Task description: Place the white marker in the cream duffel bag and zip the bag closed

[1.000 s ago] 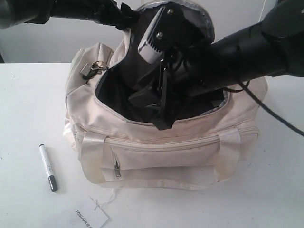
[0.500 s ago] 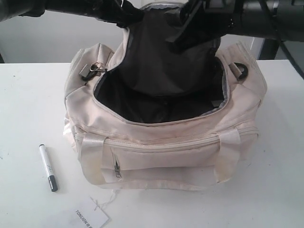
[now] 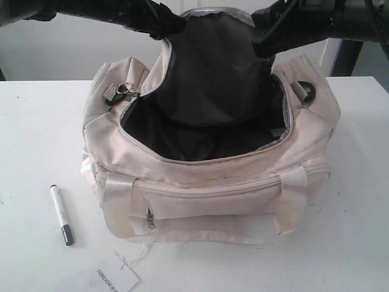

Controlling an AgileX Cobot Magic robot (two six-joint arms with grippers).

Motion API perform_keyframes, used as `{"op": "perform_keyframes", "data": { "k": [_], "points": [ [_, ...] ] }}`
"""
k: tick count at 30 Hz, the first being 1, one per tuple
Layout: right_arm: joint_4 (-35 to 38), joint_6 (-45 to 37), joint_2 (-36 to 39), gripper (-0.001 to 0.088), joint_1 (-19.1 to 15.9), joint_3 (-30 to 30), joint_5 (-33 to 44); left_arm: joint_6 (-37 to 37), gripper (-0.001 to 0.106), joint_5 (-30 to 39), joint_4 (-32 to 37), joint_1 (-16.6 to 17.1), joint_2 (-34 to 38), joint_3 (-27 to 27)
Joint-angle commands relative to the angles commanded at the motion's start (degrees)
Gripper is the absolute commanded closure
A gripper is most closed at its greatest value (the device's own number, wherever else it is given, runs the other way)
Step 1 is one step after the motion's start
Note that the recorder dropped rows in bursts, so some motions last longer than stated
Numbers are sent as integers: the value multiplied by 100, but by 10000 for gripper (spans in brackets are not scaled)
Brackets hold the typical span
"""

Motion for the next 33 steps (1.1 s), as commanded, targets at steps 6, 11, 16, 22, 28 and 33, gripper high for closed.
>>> {"op": "perform_keyframes", "data": {
  "k": [6,11,16,22,28,33],
  "points": [
    [0,0,570,310,0,-549,178,0,231,166,0,0,0,0],
    [0,83,1100,315,0,-938,110,0,231,230,94,0,0,0],
    [0,209,1359,528,0,-1194,-173,0,232,268,107,0,-74,0],
    [0,501,1494,868,0,-1411,13,0,233,442,137,0,-202,0],
    [19,1011,1648,868,-21,-1690,274,-260,283,1112,771,65,-477,0],
    [19,1572,1769,868,-203,-1835,371,-920,332,1582,1231,229,-673,0]
  ]
}}
